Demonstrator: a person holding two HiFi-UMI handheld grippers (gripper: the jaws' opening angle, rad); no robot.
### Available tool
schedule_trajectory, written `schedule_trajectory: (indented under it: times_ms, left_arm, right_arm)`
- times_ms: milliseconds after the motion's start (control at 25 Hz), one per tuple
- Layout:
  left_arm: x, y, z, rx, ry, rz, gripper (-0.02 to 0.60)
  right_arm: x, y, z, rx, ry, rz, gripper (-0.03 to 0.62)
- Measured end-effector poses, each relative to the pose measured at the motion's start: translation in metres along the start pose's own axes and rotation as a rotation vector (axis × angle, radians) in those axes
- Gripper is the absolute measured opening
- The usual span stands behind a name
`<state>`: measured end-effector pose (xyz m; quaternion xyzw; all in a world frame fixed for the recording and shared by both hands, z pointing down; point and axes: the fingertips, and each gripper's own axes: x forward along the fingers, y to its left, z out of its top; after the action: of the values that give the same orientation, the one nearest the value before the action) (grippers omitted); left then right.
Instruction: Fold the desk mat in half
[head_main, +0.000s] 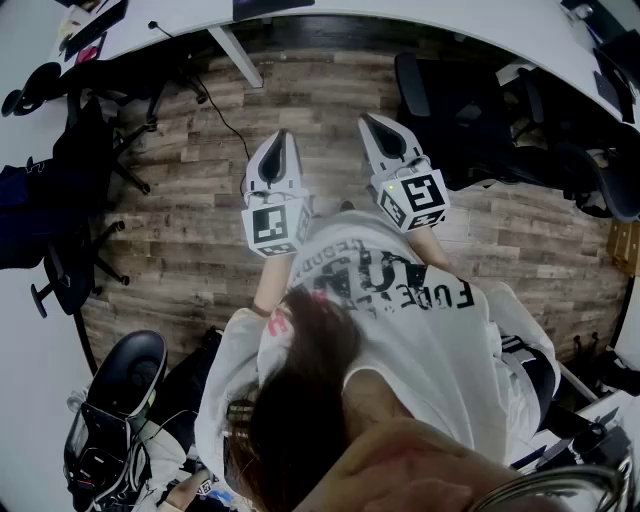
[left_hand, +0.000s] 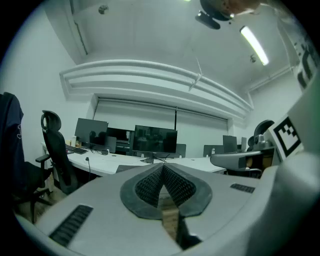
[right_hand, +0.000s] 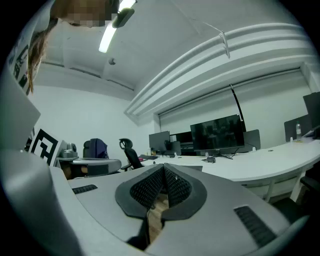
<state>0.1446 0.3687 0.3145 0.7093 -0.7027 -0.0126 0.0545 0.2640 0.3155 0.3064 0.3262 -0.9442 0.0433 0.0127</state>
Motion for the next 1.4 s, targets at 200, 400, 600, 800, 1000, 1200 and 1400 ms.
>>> schedule_trajectory:
  times_ms: [200,400,600,800,1000,1200,1400]
  left_arm:
    - [0.002,-0.007,-0.001,-0.002,-0.002,0.007,0.003]
    - [0.005,-0.014,-0.003,-0.005,-0.001,0.016,0.003]
    - [0.002,-0.018,-0.007,-0.017,0.007,0.029,0.003]
    - [-0.002,-0.013,-0.012,0.003,0.018,0.048,0.003]
    - [-0.001,0.001,-0.014,-0.024,0.016,0.051,0.003]
    - [0.006,0.028,-0.019,-0.059,0.02,0.059,0.003]
    - [0.029,0.064,-0.011,-0.072,0.016,0.038,0.003]
  right_arm:
    - [-0.004,-0.005,0.001,0.0,0.001,0.01,0.0]
    - [-0.006,-0.011,0.002,-0.007,-0.005,0.02,0.0]
    - [-0.008,-0.006,0.003,-0.001,-0.022,0.076,0.0]
    - [-0.009,-0.002,-0.007,-0.003,0.011,0.083,0.0]
    - [0.002,-0.003,-0.01,0.008,0.026,0.076,0.0]
    - [0.027,0.003,-0.016,0.014,0.05,0.075,0.0]
    - [0.069,0.01,-0.014,0.018,0.063,0.062,0.0]
